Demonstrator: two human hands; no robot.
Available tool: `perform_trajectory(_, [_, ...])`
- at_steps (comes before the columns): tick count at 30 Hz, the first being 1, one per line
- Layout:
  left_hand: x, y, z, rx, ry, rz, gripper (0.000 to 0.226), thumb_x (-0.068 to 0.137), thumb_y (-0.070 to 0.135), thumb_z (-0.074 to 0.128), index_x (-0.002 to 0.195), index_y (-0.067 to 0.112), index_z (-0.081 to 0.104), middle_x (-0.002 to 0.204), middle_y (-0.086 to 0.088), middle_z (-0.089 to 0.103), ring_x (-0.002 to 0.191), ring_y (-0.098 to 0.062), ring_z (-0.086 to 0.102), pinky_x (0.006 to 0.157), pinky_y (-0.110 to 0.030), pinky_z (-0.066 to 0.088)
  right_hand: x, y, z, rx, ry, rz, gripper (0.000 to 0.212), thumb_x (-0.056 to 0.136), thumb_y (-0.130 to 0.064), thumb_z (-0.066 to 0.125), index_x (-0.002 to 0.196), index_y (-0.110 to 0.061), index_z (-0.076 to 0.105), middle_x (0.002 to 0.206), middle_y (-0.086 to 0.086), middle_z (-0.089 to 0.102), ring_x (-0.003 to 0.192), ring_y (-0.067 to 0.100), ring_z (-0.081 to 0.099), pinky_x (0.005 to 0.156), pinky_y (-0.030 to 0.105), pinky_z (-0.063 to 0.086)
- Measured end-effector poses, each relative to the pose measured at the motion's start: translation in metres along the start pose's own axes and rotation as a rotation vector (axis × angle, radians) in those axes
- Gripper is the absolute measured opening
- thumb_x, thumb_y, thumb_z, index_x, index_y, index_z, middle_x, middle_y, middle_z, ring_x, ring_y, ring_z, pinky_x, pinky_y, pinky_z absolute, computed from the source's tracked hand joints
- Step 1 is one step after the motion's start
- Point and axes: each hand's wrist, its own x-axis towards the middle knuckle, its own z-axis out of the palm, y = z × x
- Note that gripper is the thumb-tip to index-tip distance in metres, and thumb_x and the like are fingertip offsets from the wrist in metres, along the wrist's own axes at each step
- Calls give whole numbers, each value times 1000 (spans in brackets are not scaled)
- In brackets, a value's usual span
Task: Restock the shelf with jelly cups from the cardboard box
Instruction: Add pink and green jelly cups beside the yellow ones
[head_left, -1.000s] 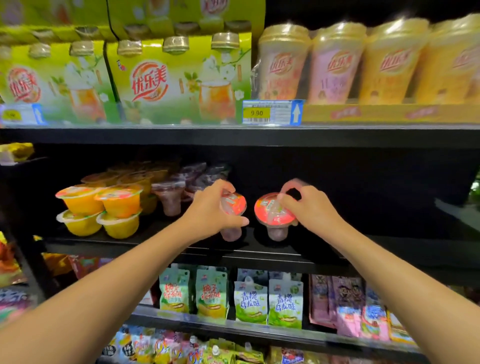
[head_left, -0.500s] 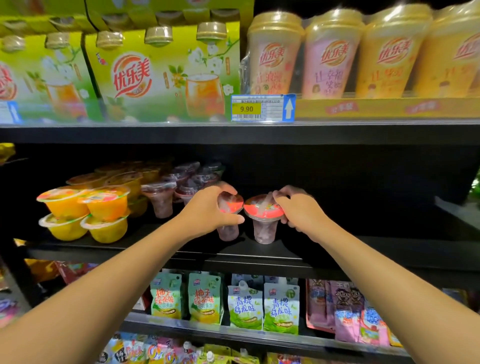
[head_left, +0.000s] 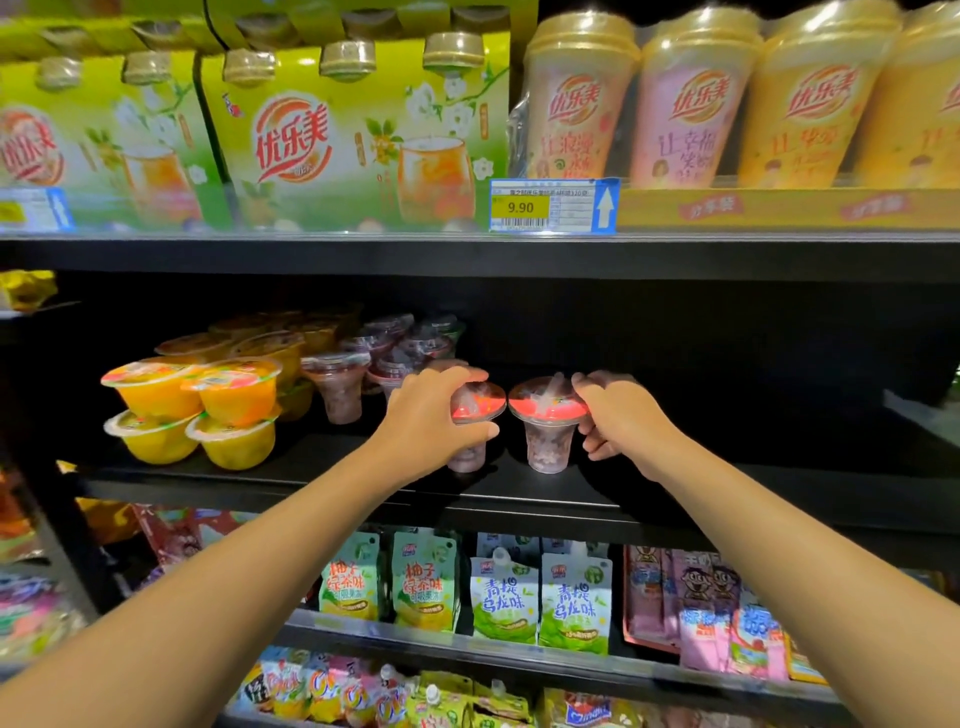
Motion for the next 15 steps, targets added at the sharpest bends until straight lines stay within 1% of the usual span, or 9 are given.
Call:
perform_trajectory(1, [-3,-2,-1,-12,12,6,80,65,76,54,136,39,50,123,7,59,116,-20,53,99,-47,49,-2,0,0,11,-2,0,12,104,-40,47,96,-32,51,73,8,64,60,19,63,62,36,57])
perform_trajectory(3, [-10,-8,-2,-47,47,17,73,72,71,57,135,36,51,121,8,57,117,-20,51,100,-45,48,-8,2,-1,13,-1,-2,18,103,-40,47,107,-25,56,79,7,68,69,19,66,72,38,58])
perform_trajectory(6, [-26,-15,-5,-81,151,49,56,85,44,72,136,29,52,126,8,51,124,-20,44,105,-35,37,-28,4,-5,-38,50,-17,31,101,-39,48,124,-20,57,91,2,71,84,17,68,83,39,55])
perform_trajectory(8, [-37,-18,-7,-53,204,79,54,85,35,76,134,29,53,132,5,49,129,-21,40,105,-28,24,-46,6,-5,-93,107,-41,30,99,-39,49,122,-20,57,99,-3,68,90,12,64,81,33,54])
perform_trajectory(10, [-50,-22,-6,-41,220,82,52,84,32,76,131,30,54,132,5,49,130,-21,39,102,-23,18,-65,9,-3,-157,157,-77,24,99,-35,52,117,-20,58,101,-9,63,90,4,59,74,22,47])
perform_trajectory(11, [-57,-23,-5,-38,213,72,50,85,31,74,131,30,54,131,4,48,130,-22,39,101,-23,18,-72,12,0,-184,173,-84,23,99,-32,54,117,-19,58,101,-11,61,90,2,57,72,21,44])
perform_trajectory(12, [-64,-26,-3,-32,195,62,49,86,31,72,131,30,53,131,4,48,130,-24,38,101,-24,19,-79,14,4,-218,177,-84,24,98,-29,55,121,-19,58,102,-11,60,92,4,56,73,24,43])
perform_trajectory(13, [-70,-28,-2,-24,166,52,50,87,31,71,133,28,53,133,3,47,131,-25,37,102,-27,20,-86,17,9,-265,170,-83,29,97,-27,57,125,-19,57,106,-8,61,97,8,57,78,28,44])
perform_trajectory(15, [-80,-31,1,-12,85,26,51,91,34,67,139,25,51,139,0,44,133,-26,31,106,-36,26,-96,22,18,-409,147,-102,41,95,-28,59,135,-19,54,121,0,62,117,20,55,94,39,46])
